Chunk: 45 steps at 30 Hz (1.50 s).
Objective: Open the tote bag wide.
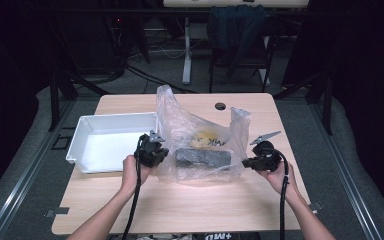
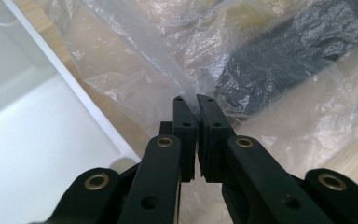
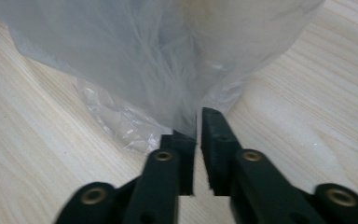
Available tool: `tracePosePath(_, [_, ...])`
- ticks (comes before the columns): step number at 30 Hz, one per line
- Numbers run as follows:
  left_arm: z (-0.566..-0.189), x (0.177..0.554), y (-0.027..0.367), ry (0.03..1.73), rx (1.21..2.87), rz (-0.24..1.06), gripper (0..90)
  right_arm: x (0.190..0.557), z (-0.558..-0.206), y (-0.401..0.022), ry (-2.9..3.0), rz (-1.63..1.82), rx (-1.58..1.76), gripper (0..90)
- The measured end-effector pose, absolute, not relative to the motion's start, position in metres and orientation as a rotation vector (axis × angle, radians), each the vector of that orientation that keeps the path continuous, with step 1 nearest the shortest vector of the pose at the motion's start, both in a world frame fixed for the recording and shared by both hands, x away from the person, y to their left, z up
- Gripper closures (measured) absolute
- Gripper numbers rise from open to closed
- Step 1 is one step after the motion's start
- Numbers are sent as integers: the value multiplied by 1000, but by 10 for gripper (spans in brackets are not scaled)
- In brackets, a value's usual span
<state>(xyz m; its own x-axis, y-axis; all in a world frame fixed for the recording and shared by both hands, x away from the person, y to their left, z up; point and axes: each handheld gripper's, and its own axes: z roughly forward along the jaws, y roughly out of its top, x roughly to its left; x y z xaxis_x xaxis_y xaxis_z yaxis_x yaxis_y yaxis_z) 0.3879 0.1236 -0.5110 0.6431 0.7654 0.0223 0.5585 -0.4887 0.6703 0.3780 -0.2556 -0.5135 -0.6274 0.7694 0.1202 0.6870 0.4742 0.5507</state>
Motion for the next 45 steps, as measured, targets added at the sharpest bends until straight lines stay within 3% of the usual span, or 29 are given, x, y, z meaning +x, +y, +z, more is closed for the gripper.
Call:
tracePosePath(1, [-512,386,124,1020,2231,418,876,378,-513,-256,2571,859,1279,807])
tracePosePath(2, [-512,384,125,1011,2233,418,881,375,-510,-256,2565,868,1282,670])
tracePosePath(5, [-512,376,128,995,2239,405,887,369,-500,-256,2509,883,1231,503])
tracePosePath(11, [-515,372,130,991,2245,385,891,366,-474,-243,2399,929,1129,443])
tracePosePath(14, [-516,371,131,997,2245,377,890,367,-466,-232,2362,949,1109,497])
tracePosePath(17, [-520,370,132,1005,2248,357,887,368,-466,-226,2370,941,1077,672])
tracePosePath(19, [-521,370,132,1007,2249,347,884,370,-468,-226,2380,961,1077,709])
tracePosePath(20, [-523,369,133,1016,2249,331,884,372,-470,-228,2400,968,1091,800])
tracePosePath(22, [-524,369,133,1013,2252,326,882,372,-472,-232,2406,1001,1113,866])
tracePosePath(26, [-527,366,133,1024,2257,300,881,372,-474,-239,2408,1048,1141,900])
tracePosePath(45, [-547,357,120,990,2368,230,879,375,-509,-260,2502,975,1262,900])
